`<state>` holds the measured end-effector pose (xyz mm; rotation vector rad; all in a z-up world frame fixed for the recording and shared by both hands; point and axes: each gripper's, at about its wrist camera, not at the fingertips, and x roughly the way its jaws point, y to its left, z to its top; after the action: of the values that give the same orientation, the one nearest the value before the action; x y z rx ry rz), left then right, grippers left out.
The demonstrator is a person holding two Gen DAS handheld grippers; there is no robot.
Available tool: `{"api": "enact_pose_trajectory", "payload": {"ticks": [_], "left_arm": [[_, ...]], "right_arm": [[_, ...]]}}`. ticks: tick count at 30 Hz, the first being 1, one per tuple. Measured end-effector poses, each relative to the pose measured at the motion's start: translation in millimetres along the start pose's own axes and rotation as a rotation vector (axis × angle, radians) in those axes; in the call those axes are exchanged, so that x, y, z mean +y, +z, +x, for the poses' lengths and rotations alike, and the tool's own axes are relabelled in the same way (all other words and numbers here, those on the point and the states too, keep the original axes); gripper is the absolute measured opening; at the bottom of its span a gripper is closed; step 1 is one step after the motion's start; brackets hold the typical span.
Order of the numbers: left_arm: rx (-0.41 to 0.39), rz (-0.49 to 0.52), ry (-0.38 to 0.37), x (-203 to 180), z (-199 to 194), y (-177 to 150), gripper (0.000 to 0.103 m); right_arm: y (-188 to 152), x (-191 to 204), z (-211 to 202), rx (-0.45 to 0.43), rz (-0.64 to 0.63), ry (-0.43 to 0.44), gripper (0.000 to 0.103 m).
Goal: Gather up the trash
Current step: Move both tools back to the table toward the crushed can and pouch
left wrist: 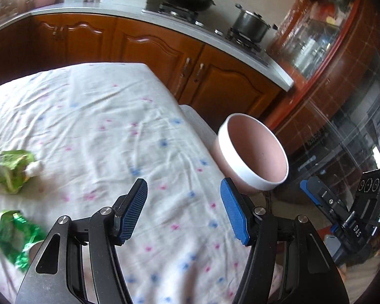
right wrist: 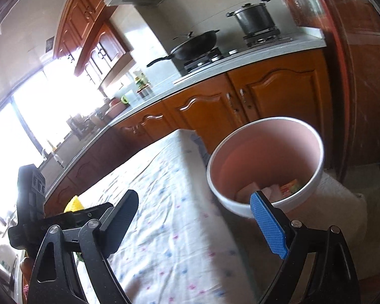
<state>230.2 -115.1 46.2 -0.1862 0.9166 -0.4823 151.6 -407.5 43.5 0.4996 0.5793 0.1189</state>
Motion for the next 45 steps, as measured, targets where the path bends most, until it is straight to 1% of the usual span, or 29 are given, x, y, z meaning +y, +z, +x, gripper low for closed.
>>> {"api": "enact_pose_trajectory", "payload": {"ticks": [5,13,20,26,32,33,37,38,40,45], "left_arm": [[-0.024,-0.032,0.026,25,-21,-8,0.061],[-0.071,-0.098,0.116,79,-59,-25,0.061],[-0.077,-0.157,0.194,127,-85,-44,0.061],[-0.071,-0.178,0.239,154,-95,-56,0.061],[-0.051,-0.176,0.275,171,-91,-60,0.061],[-0.047,-0.174,0.276,173,-89,-60,0.061],[-0.027,-0.155,0.262,177,-83,-60,0.061],[-0.026,-0.147,0.256,177,-81,-60,0.061],[-0.022,-0.134,0.243,178,-77,-59,0.061],[-0.008,-0.123,0.215,181,-68,-57,0.061]], "right_arm": [[-8,23,3,0.008,-0.028,0.031,0.091],[-21,53,23,0.060,-0.059,0.096,0.091],[-35,82,41,0.106,-0.104,0.149,0.091],[-46,107,65,0.163,-0.115,0.216,0.091],[-54,139,95,0.222,-0.131,0.278,0.090],[-55,143,100,0.232,-0.134,0.285,0.088],[-61,165,129,0.300,-0.132,0.336,0.071],[-63,168,135,0.316,-0.126,0.345,0.068],[-65,173,152,0.357,-0.107,0.366,0.055],[-73,183,190,0.447,-0.044,0.400,0.045]]}}
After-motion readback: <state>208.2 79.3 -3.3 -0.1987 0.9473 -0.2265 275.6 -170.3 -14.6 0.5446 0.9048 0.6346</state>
